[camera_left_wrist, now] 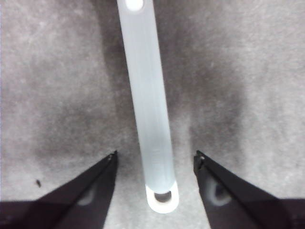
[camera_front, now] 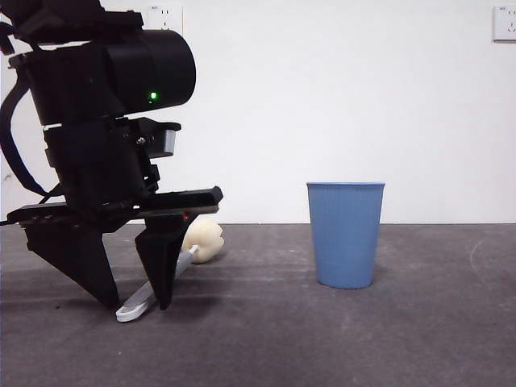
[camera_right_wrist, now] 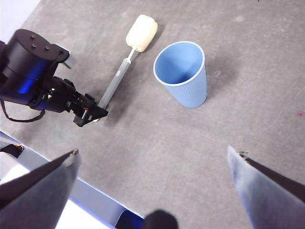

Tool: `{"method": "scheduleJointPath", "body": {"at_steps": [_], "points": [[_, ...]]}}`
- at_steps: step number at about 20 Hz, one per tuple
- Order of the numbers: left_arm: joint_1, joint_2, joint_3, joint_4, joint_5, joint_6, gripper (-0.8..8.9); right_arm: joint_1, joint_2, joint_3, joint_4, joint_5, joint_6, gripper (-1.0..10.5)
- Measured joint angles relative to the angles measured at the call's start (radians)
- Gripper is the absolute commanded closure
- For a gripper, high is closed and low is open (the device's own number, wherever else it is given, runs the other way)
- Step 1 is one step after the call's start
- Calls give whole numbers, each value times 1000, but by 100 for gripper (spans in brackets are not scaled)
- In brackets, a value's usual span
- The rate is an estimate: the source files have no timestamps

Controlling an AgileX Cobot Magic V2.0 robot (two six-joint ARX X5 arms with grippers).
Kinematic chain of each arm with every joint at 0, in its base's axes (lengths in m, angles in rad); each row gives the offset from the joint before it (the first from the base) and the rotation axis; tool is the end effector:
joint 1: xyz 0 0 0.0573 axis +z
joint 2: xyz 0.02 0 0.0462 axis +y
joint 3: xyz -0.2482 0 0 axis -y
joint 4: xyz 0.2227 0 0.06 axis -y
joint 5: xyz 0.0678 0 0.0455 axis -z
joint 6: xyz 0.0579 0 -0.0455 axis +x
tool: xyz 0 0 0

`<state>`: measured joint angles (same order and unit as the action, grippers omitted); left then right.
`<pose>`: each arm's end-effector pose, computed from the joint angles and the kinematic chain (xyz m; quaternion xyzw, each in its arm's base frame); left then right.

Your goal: Pick up the cup brush,pick up the cup,insert the brush into the cup,clean the cup,put the cup brush back,put the cup back to the fixed position on the table

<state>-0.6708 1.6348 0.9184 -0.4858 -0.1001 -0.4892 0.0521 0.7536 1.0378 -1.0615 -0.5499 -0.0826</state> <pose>0.2295 -0.1748 0.1332 0.0147 0.5647 -0.0983 0.8193 0.1177 0.0364 0.3112 0.0568 0.3556 0.2893 0.8869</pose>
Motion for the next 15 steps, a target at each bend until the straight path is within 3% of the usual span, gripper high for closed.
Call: {"method": "scheduleJointPath", "body": {"at_steps": [3, 4, 15], "points": [[0, 2, 0, 5, 14, -3, 803, 0, 0, 0, 0, 0, 0, 380], [0, 3, 0, 10, 25, -3, 823, 0, 0, 0, 0, 0, 0, 380], [21, -64, 0, 10, 50, 26, 822, 0, 0, 0, 0, 0, 0, 380]]}}
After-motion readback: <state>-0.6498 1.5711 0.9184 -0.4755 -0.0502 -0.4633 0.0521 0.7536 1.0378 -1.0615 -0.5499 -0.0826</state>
